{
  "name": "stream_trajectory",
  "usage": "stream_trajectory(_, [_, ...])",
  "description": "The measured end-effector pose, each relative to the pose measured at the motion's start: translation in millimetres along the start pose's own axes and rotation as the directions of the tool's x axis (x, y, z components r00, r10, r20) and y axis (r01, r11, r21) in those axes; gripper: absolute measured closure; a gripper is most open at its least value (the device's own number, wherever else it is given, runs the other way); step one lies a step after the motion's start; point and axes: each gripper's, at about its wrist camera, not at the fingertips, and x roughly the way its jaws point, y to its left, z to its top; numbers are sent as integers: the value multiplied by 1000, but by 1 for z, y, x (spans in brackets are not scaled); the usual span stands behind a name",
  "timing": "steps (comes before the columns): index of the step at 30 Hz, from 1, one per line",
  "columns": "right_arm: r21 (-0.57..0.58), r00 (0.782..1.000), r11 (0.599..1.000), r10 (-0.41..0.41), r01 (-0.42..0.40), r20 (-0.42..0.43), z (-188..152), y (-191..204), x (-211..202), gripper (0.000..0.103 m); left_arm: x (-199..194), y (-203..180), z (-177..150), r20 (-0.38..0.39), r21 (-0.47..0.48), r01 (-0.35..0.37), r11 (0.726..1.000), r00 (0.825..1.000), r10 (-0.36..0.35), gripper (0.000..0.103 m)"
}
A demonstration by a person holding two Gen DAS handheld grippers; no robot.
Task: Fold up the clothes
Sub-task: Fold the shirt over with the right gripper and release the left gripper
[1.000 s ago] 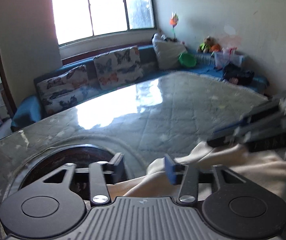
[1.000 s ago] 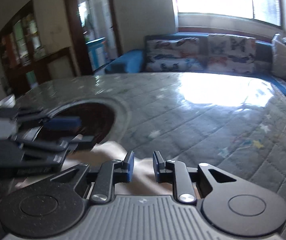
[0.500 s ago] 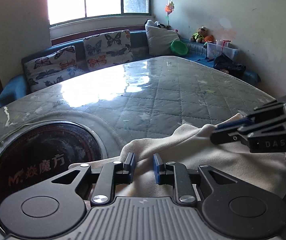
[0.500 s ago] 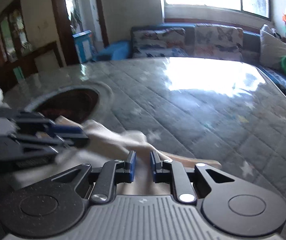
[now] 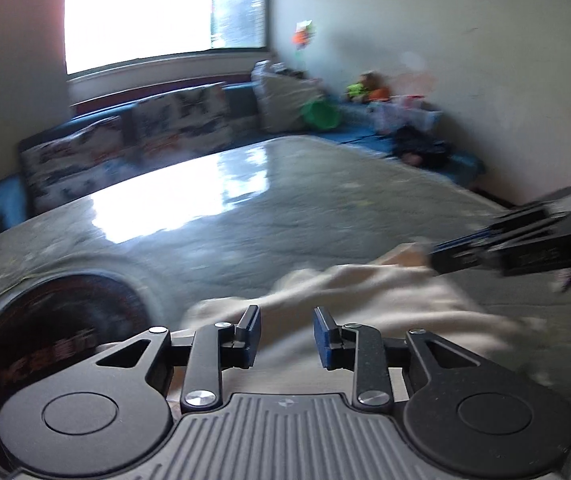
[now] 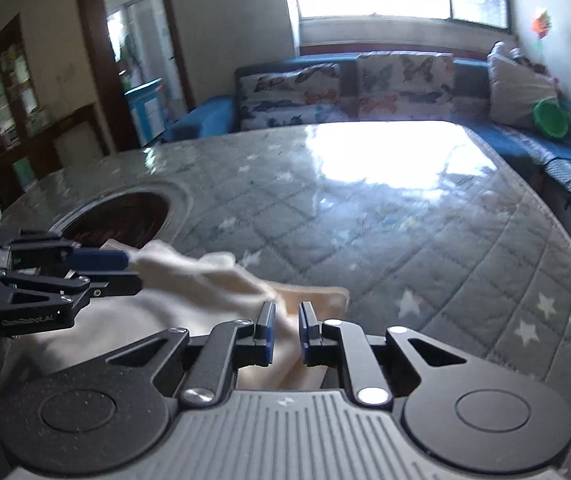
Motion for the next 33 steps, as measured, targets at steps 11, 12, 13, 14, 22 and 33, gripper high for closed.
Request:
stream_trajectory(11, [-26, 990, 994, 104, -107, -97, 11, -3, 33, 91, 0, -83, -19, -32, 201, 244, 949, 970, -242, 71])
stream_trajectory(12, [-23, 988, 994, 107, -110, -108, 11, -4, 37, 90, 1, -86, -21, -41, 212, 254, 944, 967, -251, 71])
stream_trajectory(13, [-21, 988, 994, 109, -112, -111, 10, -5, 40, 90, 3, -88, -24, -48, 224, 257, 940, 966, -253, 71])
stream_trajectory(14, [-19, 988, 993, 110, -113, -111, 10, -5, 41, 90, 4, -90, -26, -54, 235, 258, 937, 966, -252, 71])
stream_trajectory(22, [-4, 983, 992, 127, -128, -134, 17, -10, 46, 89, 2, -94, -25, -49, 222, 272, 937, 962, -267, 66])
stream_trajectory(33, [-47, 973, 976, 208, -214, -101, -6, 19, 3, 86, -25, -60, -32, -44, 125, 246, 961, 969, -243, 64])
